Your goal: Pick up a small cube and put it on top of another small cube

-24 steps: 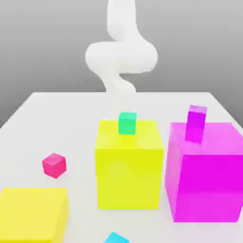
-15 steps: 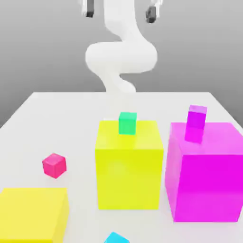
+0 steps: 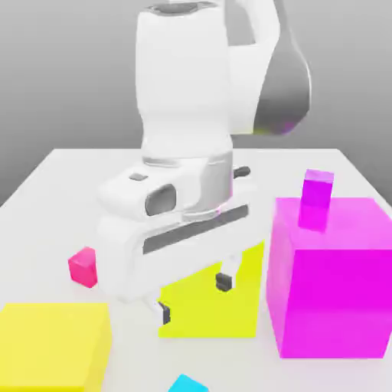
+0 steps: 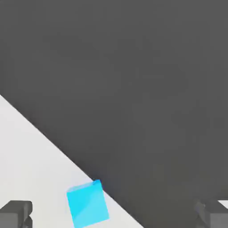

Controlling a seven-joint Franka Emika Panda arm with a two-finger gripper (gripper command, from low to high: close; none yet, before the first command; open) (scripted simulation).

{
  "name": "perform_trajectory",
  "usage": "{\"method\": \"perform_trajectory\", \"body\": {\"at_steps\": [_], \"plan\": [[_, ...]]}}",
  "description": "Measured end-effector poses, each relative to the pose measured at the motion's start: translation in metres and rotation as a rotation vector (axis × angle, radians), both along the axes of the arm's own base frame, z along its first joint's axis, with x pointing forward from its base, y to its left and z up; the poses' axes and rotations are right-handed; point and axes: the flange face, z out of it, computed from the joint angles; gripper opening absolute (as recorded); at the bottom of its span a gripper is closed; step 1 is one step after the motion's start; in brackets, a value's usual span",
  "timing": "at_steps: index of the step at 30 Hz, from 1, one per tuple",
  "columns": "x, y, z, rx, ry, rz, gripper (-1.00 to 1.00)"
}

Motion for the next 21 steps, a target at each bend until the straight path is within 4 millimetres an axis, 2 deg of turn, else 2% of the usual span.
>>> {"method": "perform_trajectory", "body": {"at_steps": [5, 9, 10, 15, 16, 18, 21], "plan": [[-0.009, -0.005, -0.089, -0.039, 0.112, 0.147, 0.0], [-0.011, -0.006, -0.148, -0.044, 0.128, 0.17, 0.0], [-0.011, -0.006, -0.157, -0.043, 0.128, 0.17, -1.0], [-0.012, -0.006, -0.157, -0.043, 0.13, 0.17, -1.0], [-0.012, -0.006, -0.162, -0.043, 0.13, 0.17, -1.0], [-0.011, -0.006, -0.148, -0.043, 0.13, 0.171, -1.0], [-0.011, -0.006, -0.11, -0.043, 0.131, 0.171, -1.0]]}}
